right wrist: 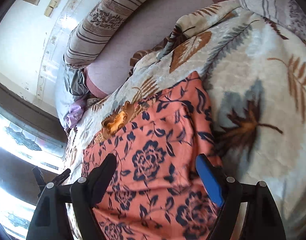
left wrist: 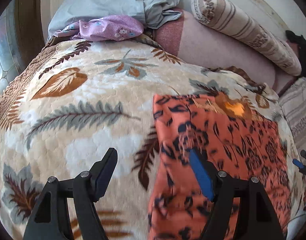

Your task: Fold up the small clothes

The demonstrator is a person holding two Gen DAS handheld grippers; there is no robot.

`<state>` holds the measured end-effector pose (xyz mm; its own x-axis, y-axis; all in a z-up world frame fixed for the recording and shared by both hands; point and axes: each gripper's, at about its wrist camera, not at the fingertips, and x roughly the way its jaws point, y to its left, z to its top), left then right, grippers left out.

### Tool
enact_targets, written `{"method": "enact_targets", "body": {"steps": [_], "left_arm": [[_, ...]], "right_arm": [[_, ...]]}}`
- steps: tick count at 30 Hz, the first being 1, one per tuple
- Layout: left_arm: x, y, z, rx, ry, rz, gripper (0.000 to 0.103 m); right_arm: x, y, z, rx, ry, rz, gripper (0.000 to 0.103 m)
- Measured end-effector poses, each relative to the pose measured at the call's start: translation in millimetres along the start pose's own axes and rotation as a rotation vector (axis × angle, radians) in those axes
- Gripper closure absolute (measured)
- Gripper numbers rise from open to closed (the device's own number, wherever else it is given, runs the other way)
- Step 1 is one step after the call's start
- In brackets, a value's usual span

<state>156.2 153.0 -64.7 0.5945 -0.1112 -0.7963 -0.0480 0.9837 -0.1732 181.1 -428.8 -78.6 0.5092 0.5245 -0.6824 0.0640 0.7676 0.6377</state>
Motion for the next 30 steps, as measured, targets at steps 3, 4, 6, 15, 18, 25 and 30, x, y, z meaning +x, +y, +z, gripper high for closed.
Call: {"method": "enact_targets", "body": {"steps": [3,4,6,15,18,25,30], "left_arm": [[-34.6,12.2,-58.8,-0.018,0.039,-0.033,0.027],[-41.4,15.3,-77.5,-0.036,0.062,-0.045,0.027],[-51.8,18.7,-112.4,-0.065,0.125,-0.063,0.027],[-73.5,15.6,-191.8,-0.229,0.224,-0.127,0.027],[-77.0,9.2,-202.2,-0.217,0.239,-0.129,0.027],[-75.5,6.0,-214.7,-0.222,0.264,-0.132,0.027],[-73.1,-1.7,-214.9,-0.137,0.271,-0.045,0.053]], "right_arm": [[-40.6,-22.2,-37.7,0.004,0.053,-0.014,0.019],[-52.4,-29.9,-50.8,0.009,0.071,-0.023,0.019],[-70.5,-47.2,-78.6,0.054,0.110,-0.010,0.019],[-78.6,-71.0,-171.4,0.122,0.291,0.006,0.020],[-79.7,-69.7,-180.0,0.117,0.285,0.034,0.029],[-77.1,-79.2,-190.4,0.152,0.284,0.062,0.053],[-77.5,-79.5,-192.1,0.124,0.270,0.071,0.053]]}}
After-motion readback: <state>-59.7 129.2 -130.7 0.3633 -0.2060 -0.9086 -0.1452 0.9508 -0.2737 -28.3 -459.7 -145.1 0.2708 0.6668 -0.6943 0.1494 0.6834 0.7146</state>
